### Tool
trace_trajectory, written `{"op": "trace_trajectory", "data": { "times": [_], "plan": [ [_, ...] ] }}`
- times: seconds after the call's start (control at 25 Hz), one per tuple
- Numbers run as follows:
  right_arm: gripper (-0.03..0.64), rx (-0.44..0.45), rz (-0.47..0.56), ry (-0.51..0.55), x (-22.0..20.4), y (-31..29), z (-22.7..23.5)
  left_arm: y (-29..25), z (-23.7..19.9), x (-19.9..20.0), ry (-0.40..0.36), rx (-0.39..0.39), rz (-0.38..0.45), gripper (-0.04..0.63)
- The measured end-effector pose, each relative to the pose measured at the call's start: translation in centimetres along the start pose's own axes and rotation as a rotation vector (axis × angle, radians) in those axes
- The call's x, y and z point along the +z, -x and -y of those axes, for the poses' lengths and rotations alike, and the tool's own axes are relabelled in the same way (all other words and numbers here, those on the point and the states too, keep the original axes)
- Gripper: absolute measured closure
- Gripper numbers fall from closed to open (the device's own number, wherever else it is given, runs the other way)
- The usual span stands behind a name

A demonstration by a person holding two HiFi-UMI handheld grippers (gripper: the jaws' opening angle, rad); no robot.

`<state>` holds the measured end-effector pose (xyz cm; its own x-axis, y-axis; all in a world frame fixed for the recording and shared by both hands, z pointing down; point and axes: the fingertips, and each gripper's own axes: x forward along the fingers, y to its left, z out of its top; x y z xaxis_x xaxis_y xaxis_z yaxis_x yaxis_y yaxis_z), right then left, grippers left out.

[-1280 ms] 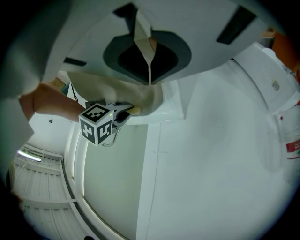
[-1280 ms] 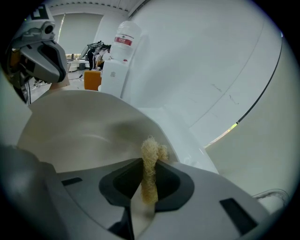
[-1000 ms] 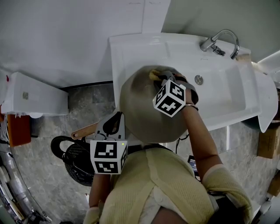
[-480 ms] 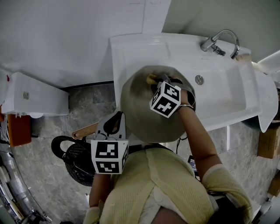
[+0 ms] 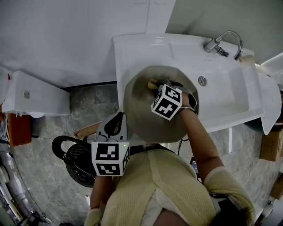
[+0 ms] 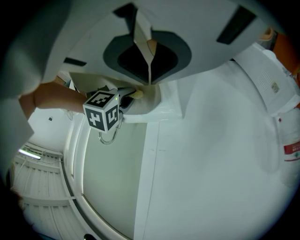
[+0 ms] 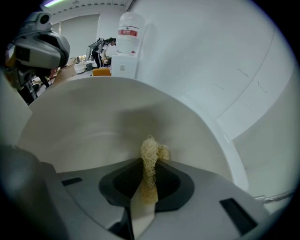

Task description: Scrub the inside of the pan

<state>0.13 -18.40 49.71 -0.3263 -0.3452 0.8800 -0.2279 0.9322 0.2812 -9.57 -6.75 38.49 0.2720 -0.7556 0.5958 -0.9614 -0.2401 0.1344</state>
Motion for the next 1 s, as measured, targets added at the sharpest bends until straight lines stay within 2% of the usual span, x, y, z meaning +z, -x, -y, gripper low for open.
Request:
{"op": "trace_trajectory", "data": {
  "times": [0.76, 1.0],
  "plan": [
    [0.538, 0.097, 0.049, 0.012, 2.1, 0.5, -4.3, 0.8, 0.1, -1.0, -0.012, 0.001, -0.006, 0.525],
    [0.538, 0.129, 0.068, 0.049, 2.9, 0.7, -6.0, 1.1, 0.1, -1.3, -0.015, 0.0, -0.009, 0.525]
  ]
}}
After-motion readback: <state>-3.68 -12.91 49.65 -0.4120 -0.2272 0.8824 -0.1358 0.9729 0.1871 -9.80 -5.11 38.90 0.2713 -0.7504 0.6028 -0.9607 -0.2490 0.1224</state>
